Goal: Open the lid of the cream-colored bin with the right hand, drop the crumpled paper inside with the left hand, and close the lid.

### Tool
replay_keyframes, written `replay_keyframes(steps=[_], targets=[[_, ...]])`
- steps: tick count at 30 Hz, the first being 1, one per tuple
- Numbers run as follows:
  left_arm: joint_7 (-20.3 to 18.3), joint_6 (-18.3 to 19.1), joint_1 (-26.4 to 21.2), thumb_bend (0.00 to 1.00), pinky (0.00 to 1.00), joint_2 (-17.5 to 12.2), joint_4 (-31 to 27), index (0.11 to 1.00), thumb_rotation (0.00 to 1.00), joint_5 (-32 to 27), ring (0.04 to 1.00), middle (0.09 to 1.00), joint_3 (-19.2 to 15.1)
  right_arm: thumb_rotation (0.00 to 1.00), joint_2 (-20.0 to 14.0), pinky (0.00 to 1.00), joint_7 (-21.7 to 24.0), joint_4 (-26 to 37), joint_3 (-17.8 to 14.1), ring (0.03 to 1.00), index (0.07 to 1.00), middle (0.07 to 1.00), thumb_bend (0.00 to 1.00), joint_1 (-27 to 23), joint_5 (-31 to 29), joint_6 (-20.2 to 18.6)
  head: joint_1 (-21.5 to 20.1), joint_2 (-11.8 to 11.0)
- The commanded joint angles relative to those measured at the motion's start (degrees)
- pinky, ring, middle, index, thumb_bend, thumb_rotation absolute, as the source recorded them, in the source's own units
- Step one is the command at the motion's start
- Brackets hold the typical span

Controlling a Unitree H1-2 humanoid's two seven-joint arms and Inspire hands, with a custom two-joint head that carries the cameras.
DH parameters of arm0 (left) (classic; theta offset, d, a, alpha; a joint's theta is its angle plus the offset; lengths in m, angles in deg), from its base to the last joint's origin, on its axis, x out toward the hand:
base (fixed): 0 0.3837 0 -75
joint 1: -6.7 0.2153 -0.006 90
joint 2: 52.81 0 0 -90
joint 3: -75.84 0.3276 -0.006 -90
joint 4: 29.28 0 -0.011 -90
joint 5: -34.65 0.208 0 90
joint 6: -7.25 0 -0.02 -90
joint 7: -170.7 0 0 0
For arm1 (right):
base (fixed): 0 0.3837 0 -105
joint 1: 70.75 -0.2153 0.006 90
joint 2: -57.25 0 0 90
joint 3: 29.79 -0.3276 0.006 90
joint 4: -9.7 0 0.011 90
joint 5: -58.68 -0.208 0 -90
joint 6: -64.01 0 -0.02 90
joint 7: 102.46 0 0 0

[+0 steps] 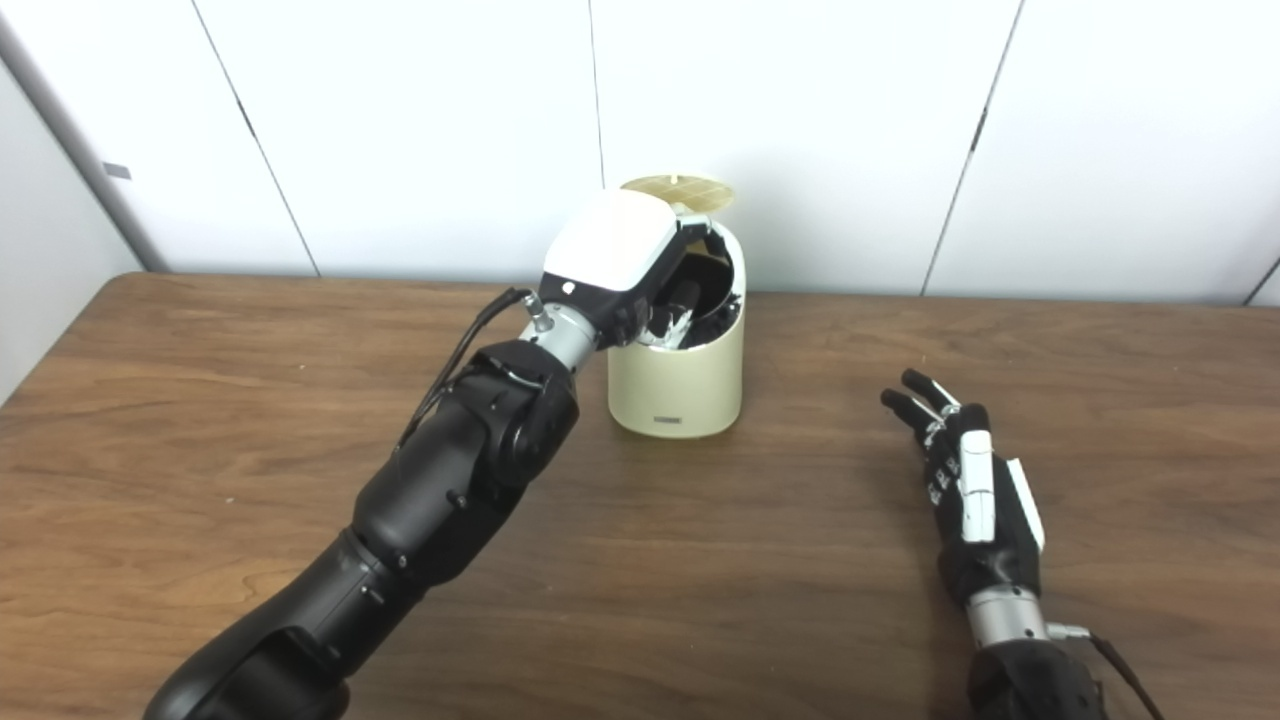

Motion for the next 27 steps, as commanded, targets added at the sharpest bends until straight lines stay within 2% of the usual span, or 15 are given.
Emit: replay_keyframes(steps=[1,2,3,4,6,9,15,17,27], targets=[[3.51,-0.83,-0.96,0.82,0.62,0.15,-0.24,0.652,0.00,-1.17,0.713,0.740,-1.64,1.00,-0.18,1.00,0.25,-1.43,0.10,0.895,0.803,0.780,0.61,1.13,0.19,-0.50,0.07,0.06],[4.79,-1.54,-0.72,0.80,0.58,0.60,-0.09,0.626,0.00,-2.14,0.673,0.715,-2.32,1.00,-0.25,1.00,0.28,-1.47,0.11,0.895,0.805,0.781,0.61,1.14,0.24,-0.43,0.17,0.04],[6.27,-2.30,-0.50,0.63,0.54,0.99,0.14,0.547,0.02,-3.13,0.630,0.684,-2.94,1.00,-0.31,1.00,0.35,-1.52,0.12,0.894,0.807,0.779,0.62,1.14,0.27,-0.34,0.19,0.03],[7.66,-2.87,-0.28,0.55,0.49,1.41,0.33,0.520,0.01,-4.05,0.600,0.657,-3.59,1.00,-0.36,1.00,0.40,-1.53,0.12,0.893,0.810,0.780,0.62,1.16,0.26,-0.31,0.24,0.07],[9.54,-3.25,0.12,0.49,0.38,2.35,0.36,0.485,0.00,-5.77,0.500,0.588,-4.92,1.00,-0.41,1.00,0.44,-1.52,0.03,0.896,0.818,0.782,0.61,1.20,0.10,-0.41,0.35,0.05],[11.06,-2.70,0.57,0.47,0.35,3.61,-0.21,0.481,0.00,-7.05,0.450,0.560,-6.32,1.00,-0.57,1.00,0.36,-1.49,-0.15,0.902,0.824,0.791,0.62,1.18,-0.02,-0.80,0.62,0.07],[13.16,-2.73,1.31,0.47,0.33,4.80,-1.70,0.506,0.00,-7.28,0.423,0.536,-7.62,1.00,-0.98,1.00,0.71,-2.48,-0.36,0.916,0.828,0.794,0.62,0.93,-0.67,-0.85,1.21,-0.08],[13.91,-2.89,1.56,0.47,0.32,4.98,-2.23,0.497,0.00,-7.35,0.428,0.555,-8.01,1.00,-1.07,1.00,0.78,-2.57,-0.33,0.923,0.830,0.796,0.62,0.90,-0.65,-1.01,1.36,-0.11],[13.04,-2.76,4.40,0.47,0.32,5.49,-8.46,0.484,0.00,-10.50,0.419,0.532,-10.43,1.00,-1.60,1.00,1.26,-3.52,-0.84,0.924,0.840,0.812,0.60,0.43,-0.81,-0.40,2.14,-0.16]])
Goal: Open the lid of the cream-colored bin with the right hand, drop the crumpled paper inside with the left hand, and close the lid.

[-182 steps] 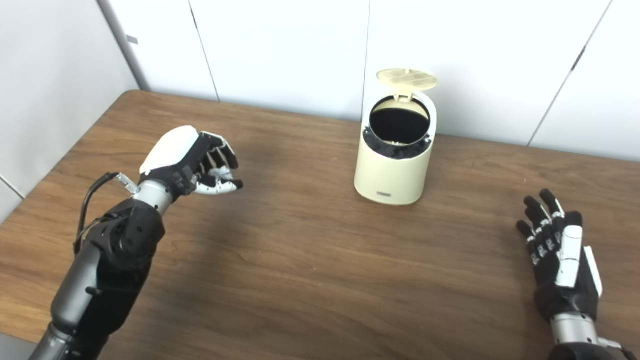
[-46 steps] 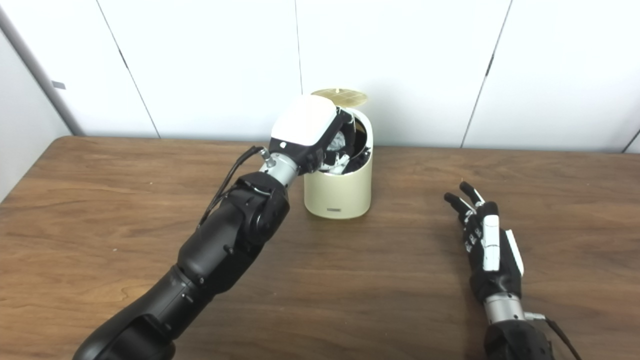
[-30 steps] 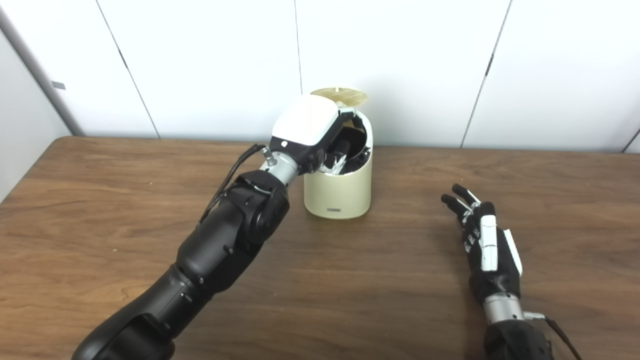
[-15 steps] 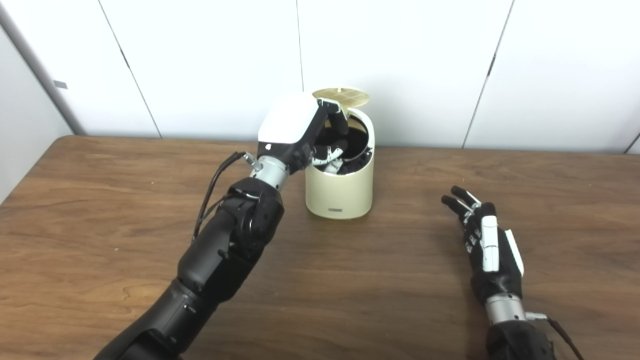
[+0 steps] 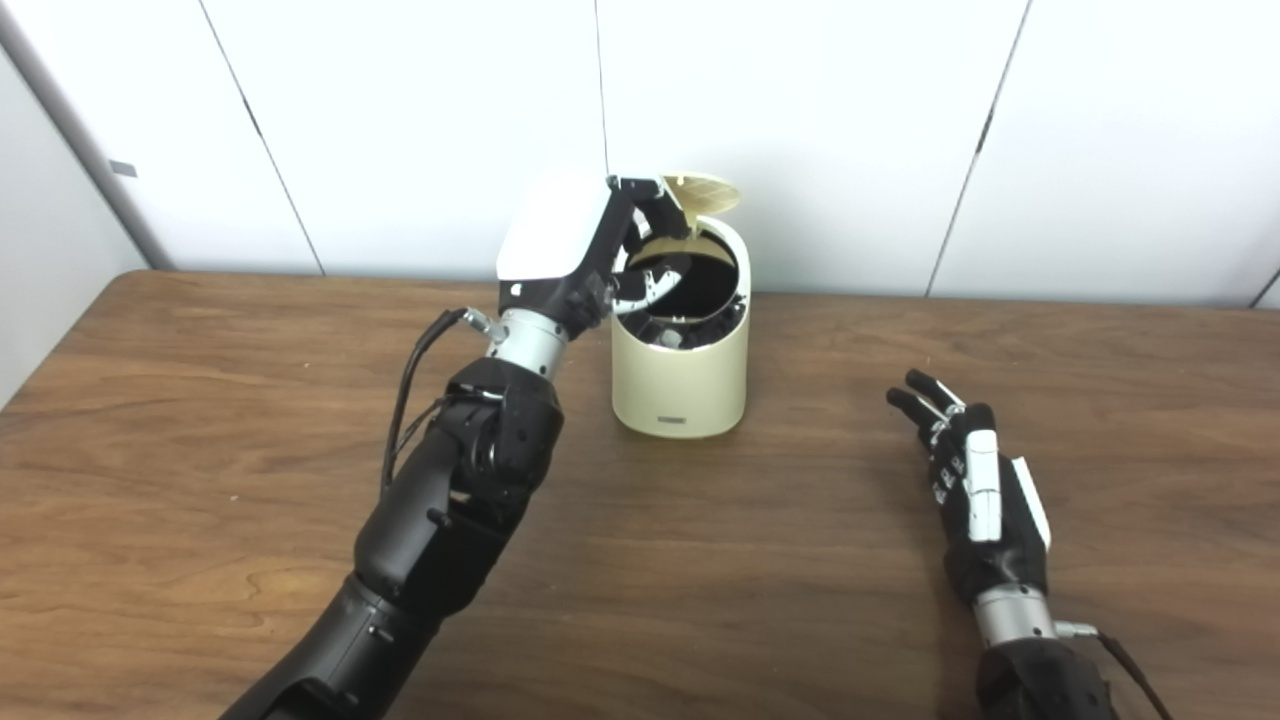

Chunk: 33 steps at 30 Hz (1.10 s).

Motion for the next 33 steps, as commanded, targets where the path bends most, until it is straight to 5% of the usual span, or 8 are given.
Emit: replay_keyframes(steps=[1,18,24,29,33], targets=[[0.36,-0.28,-0.71,0.47,0.32,0.20,-3.45,0.483,0.00,-1.63,0.420,0.531,-0.99,1.00,-0.85,1.00,0.48,-2.55,-0.28,0.923,0.838,0.812,0.60,1.00,-0.09,-0.42,0.03,0.07],[-11.80,6.22,8.35,0.48,0.35,-4.42,-17.65,0.468,0.00,-11.10,0.433,0.514,-7.45,1.00,-0.83,1.00,0.91,-2.16,-0.37,0.938,0.835,0.859,0.61,0.94,-1.53,-0.37,-0.73,0.44],[-9.73,5.65,11.11,0.47,0.33,-3.96,-18.27,0.448,0.00,-18.92,0.442,0.517,-13.82,1.00,-1.16,1.00,1.70,-2.28,-0.75,0.950,0.853,0.879,0.63,0.81,-2.73,-0.34,-0.76,0.60],[-7.42,9.90,12.67,0.48,0.40,-0.19,-19.31,0.446,0.00,-25.28,0.475,0.500,-19.68,1.00,-1.39,1.00,1.91,-2.01,-0.82,0.965,0.877,0.892,0.62,0.89,-2.89,-0.42,-0.72,0.59],[-4.77,7.35,14.43,0.48,0.36,1.19,-18.38,0.494,0.00,-29.31,0.440,0.490,-22.15,1.00,-1.05,1.00,1.51,-1.43,-1.40,0.967,0.876,0.891,0.61,0.96,-4.03,-1.27,-0.43,0.91]])
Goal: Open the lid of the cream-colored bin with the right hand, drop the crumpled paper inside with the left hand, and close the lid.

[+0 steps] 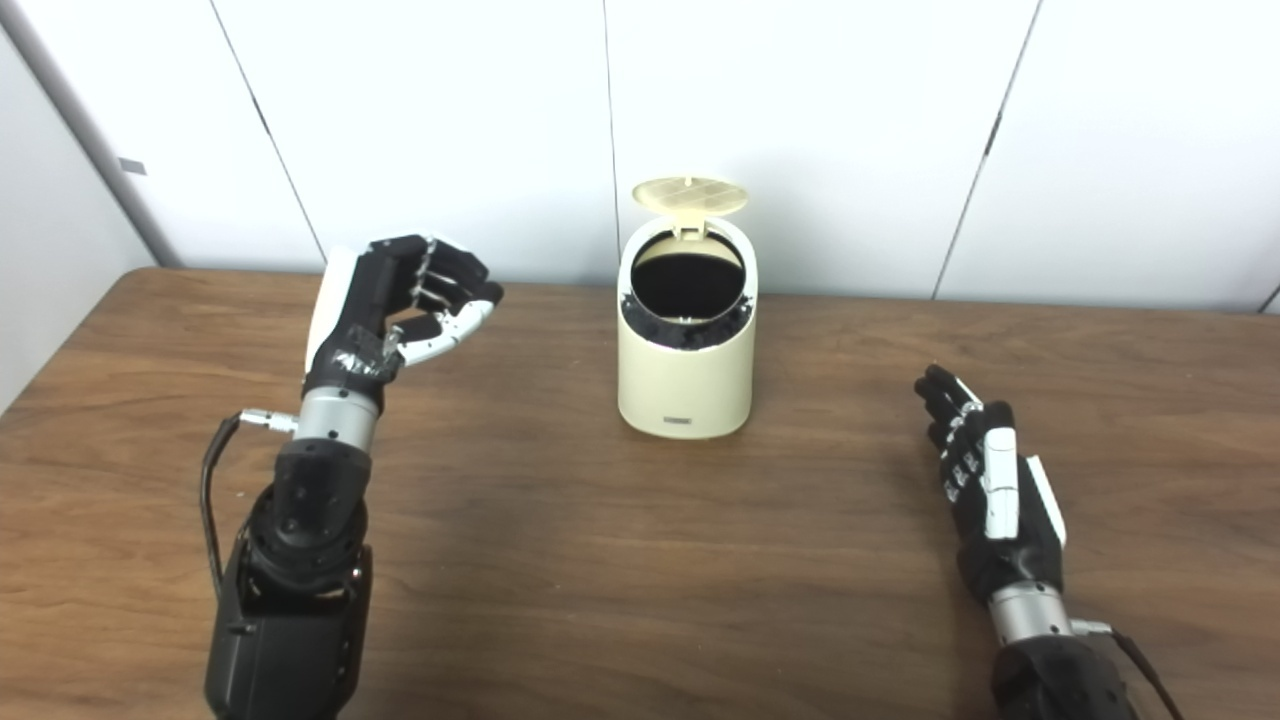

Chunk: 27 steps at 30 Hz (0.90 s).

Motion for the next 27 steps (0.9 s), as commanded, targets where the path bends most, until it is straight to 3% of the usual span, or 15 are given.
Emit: replay_keyframes(steps=[1,3,5,6,8,10,11,12,14,18,23,27], targets=[[2.45,-3.86,-0.63,0.48,0.35,-0.22,-0.57,0.510,0.00,-1.52,0.430,0.494,-0.64,1.00,0.25,1.00,0.17,-0.74,-0.55,0.967,0.874,0.890,0.60,1.20,-0.96,-1.25,0.19,0.12],[3.49,-5.27,0.22,0.48,0.35,-0.38,0.32,0.527,0.00,-2.94,0.430,0.494,-1.07,1.00,0.24,1.00,0.13,-0.68,-0.60,0.965,0.871,0.889,0.60,1.25,-1.18,-1.28,0.22,0.07],[4.16,-5.83,1.09,0.50,0.47,-0.16,0.97,0.538,0.00,-4.99,0.443,0.472,-1.88,1.00,0.28,1.00,0.01,-0.59,-0.62,0.964,0.870,0.888,0.60,1.27,-1.29,-1.29,0.22,0.01],[4.53,-6.21,1.53,0.50,0.48,-0.03,1.34,0.540,0.00,-5.98,0.446,0.469,-2.27,1.00,0.33,1.00,-0.08,-0.62,-0.64,0.964,0.869,0.889,0.60,1.24,-1.25,-1.22,0.22,0.01],[5.25,-7.75,2.38,0.51,0.50,0.06,2.33,0.526,0.00,-7.75,0.533,0.472,-2.90,1.00,0.37,1.00,-0.08,-0.80,-0.67,0.963,0.868,0.887,0.59,1.15,-1.22,-0.99,0.21,0.05],[5.74,-8.90,3.37,0.51,0.51,0.01,3.18,0.505,0.05,-8.97,0.583,0.623,-3.24,1.00,0.49,1.00,-0.16,-0.98,-0.77,0.963,0.866,0.888,0.60,1.06,-1.29,-0.89,0.19,0.11],[5.73,-8.92,3.84,0.57,0.54,0.10,3.45,0.640,0.12,-10.00,0.623,0.685,-3.49,1.00,0.39,1.00,0.05,-1.09,-0.65,0.961,0.862,0.885,0.60,1.04,-1.21,-0.71,0.26,0.10],[5.58,-9.05,4.34,0.59,0.57,0.00,3.75,0.697,0.16,-10.94,0.659,0.723,-3.56,1.00,0.35,1.00,0.06,-1.07,-0.57,0.967,0.869,0.892,0.60,1.03,-1.04,-0.67,0.26,0.10],[4.60,-10.42,5.51,0.58,0.65,-0.49,4.87,0.797,0.28,-13.44,0.748,0.798,-3.47,1.00,0.44,1.00,-0.26,-1.09,-0.56,0.966,0.874,0.893,0.59,1.02,-0.65,-0.57,0.39,0.07],[2.85,-13.59,7.95,0.53,0.83,-0.89,7.40,0.937,0.47,-17.52,0.839,0.889,-2.56,1.00,0.44,1.00,-0.13,-1.43,-0.64,0.966,0.884,0.895,0.60,1.03,-0.66,0.05,0.39,0.07],[1.93,-16.19,9.57,0.54,0.98,-0.77,10.55,0.999,0.72,-20.50,0.971,0.989,-1.69,1.00,0.17,1.00,0.05,-1.35,-0.59,0.968,0.893,0.897,0.60,0.99,-0.44,0.25,0.41,0.20],[1.91,-19.46,10.32,0.57,1.00,-0.90,13.27,1.000,0.88,-21.22,0.999,1.000,-0.91,1.00,0.33,1.00,-0.21,-1.20,-0.68,0.971,0.899,0.903,0.60,0.94,-0.31,0.28,0.00,0.27]])
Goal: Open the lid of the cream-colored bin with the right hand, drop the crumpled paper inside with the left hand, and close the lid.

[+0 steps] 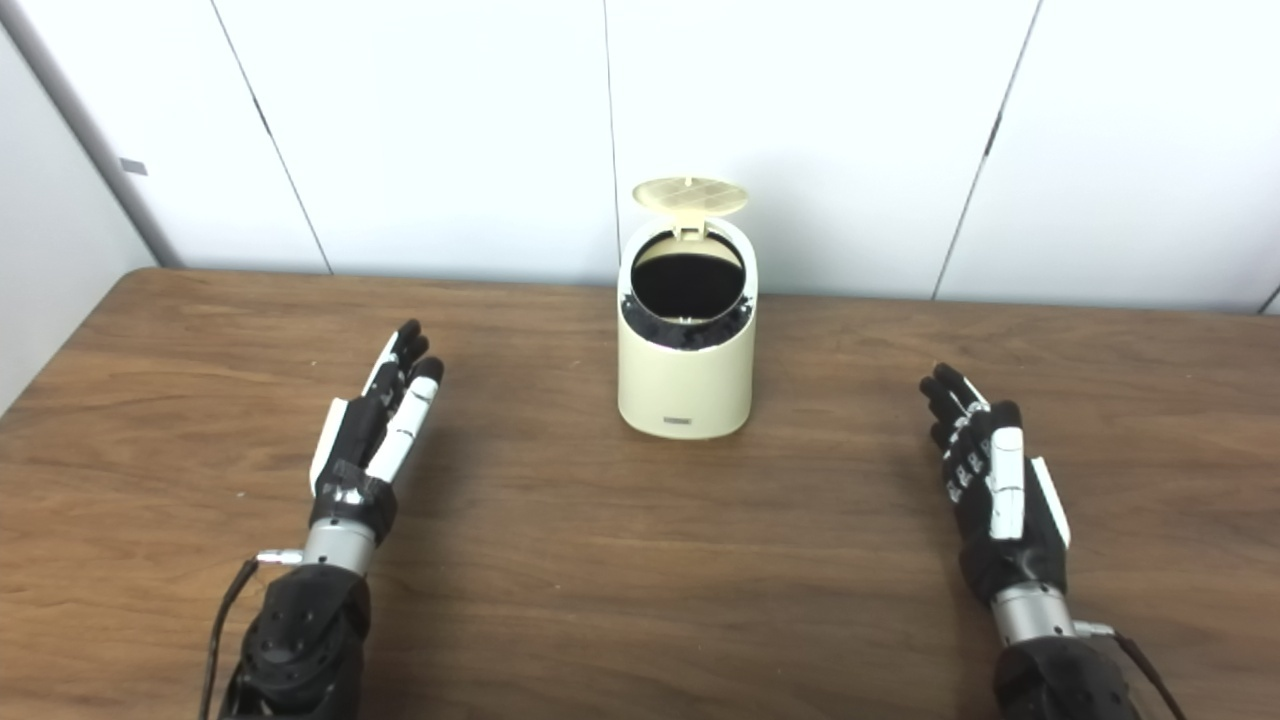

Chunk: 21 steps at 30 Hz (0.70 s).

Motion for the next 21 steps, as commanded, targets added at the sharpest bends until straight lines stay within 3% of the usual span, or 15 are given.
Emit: replay_keyframes(steps=[1,5,12,21], targets=[[-0.41,-4.49,-0.87,0.57,1.00,-0.47,0.08,1.000,0.91,-0.80,1.000,1.000,0.49,1.00,0.30,1.00,-0.24,-1.12,-0.24,0.973,0.902,0.906,0.60,0.92,0.20,0.14,0.02,0.05],[-1.60,-8.57,-0.34,0.57,1.00,-0.53,2.95,1.000,0.99,-2.70,1.000,1.000,0.84,1.00,0.57,1.00,-0.73,-2.14,-0.52,0.990,0.899,0.937,0.60,0.66,0.83,1.82,-0.15,0.17],[-1.75,-12.33,1.65,0.59,1.00,-0.01,5.96,1.000,1.00,-4.22,1.000,1.000,1.27,1.00,1.01,1.00,-0.46,-2.05,-0.72,1.000,0.930,0.973,0.62,0.72,0.78,2.65,-1.98,0.66],[-1.59,-12.60,3.25,0.57,1.00,-0.02,6.50,1.000,1.00,-5.45,1.000,1.000,0.86,1.00,1.10,1.00,-0.52,-0.06,-0.36,1.000,0.923,0.975,0.62,1.21,1.47,2.69,-3.70,1.63]])
